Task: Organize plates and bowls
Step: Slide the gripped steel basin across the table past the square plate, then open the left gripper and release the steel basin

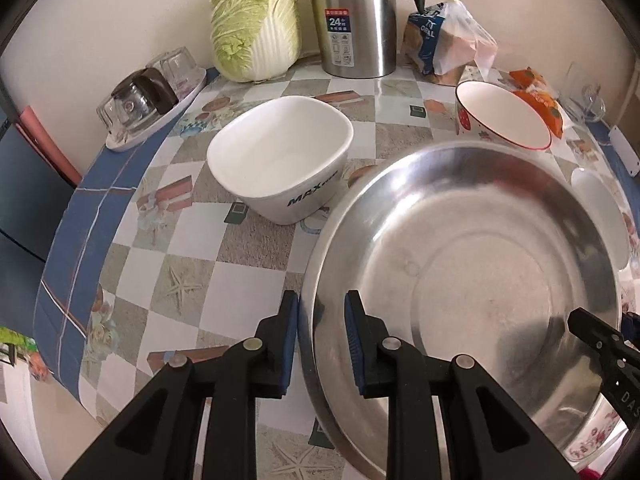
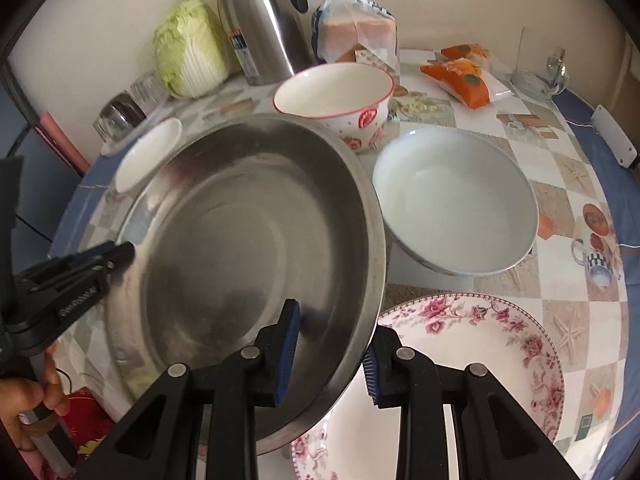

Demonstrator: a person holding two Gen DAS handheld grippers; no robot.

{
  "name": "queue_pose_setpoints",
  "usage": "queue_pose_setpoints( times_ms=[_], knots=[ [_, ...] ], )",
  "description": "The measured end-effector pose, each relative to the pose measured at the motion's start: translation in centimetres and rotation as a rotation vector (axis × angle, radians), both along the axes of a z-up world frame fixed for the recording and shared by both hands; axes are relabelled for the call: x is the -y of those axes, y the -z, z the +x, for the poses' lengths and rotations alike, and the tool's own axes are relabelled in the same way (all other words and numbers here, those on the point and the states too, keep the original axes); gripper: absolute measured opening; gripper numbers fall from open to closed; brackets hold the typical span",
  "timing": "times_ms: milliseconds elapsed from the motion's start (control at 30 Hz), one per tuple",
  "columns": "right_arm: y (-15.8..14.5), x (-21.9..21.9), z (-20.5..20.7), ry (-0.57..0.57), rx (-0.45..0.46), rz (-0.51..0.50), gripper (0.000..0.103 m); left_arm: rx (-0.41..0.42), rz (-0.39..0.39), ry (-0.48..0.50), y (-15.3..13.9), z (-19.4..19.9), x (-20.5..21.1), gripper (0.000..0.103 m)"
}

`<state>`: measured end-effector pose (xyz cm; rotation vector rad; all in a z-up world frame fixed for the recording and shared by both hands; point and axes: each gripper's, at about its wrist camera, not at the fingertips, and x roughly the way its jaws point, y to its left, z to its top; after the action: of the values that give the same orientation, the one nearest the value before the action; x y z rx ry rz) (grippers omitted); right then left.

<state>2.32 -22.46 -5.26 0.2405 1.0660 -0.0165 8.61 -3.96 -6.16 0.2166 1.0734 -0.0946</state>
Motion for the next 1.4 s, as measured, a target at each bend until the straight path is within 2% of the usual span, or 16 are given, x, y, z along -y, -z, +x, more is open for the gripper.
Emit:
queue_pose_setpoints(
  times_ms=[267,333,467,533,800,900,1000,1067,1167,1233,1367,1400],
  knots=[
    [0.0,-0.5,-0.3,-0.014,-0.016,-0.007,0.031,-0.021,-0.002,-0.020,-0.2,-0.2,-0.5,0.024],
    [0.0,-0.7,-0.2,-0.017,-0.020,-0.019,0.034,-0.023,-0.008,-0.026,-0.2,-0.2,-0.7,0.024],
    [0.0,-1.2,-0.3,-0.015,-0.036,-0.033,0.034,-0.033,0.016,-0.047,0.1,0.0,-1.0,0.026],
    [0.2,-1.1,-0.3,-0.014,-0.044,-0.034,0.034,-0.031,-0.006,-0.061,0.1,0.0,-1.4,0.026],
    [0.7,0.6,-0.8,0.047,-0.068,0.051,0.034,-0.030,-0.025,-0.080,-0.1,-0.5,-1.9,0.027],
    [0.0,0.6,-1.3,0.049,-0.042,0.069,0.034,-0.025,-0.038,-0.095,-0.5,-0.8,-2.2,0.027],
    [-1.0,0.3,-2.0,0.043,-0.018,0.034,0.041,-0.011,-0.049,-0.106,-1.2,-1.2,-2.4,0.027],
    [-1.5,0.2,-2.3,0.041,-0.007,0.023,0.042,0.003,-0.059,-0.116,-1.8,-1.6,-2.6,0.028],
    [-2.5,0.2,-2.9,0.046,0.023,0.012,0.047,0.022,-0.084,-0.116,-2.8,-2.2,-2.6,0.040],
    [-3.2,0.4,-3.5,0.054,0.046,0.000,0.068,0.029,-0.102,-0.106,-3.3,-2.5,-2.4,0.054],
    [-4.2,0.5,-4.2,0.056,0.068,-0.021,0.073,0.048,-0.138,-0.074,-4.5,-3.1,-1.6,0.076],
    [-4.4,0.6,-4.4,0.057,0.071,-0.029,0.077,0.052,-0.145,-0.061,-4.7,-3.4,-1.3,0.077]
  ],
)
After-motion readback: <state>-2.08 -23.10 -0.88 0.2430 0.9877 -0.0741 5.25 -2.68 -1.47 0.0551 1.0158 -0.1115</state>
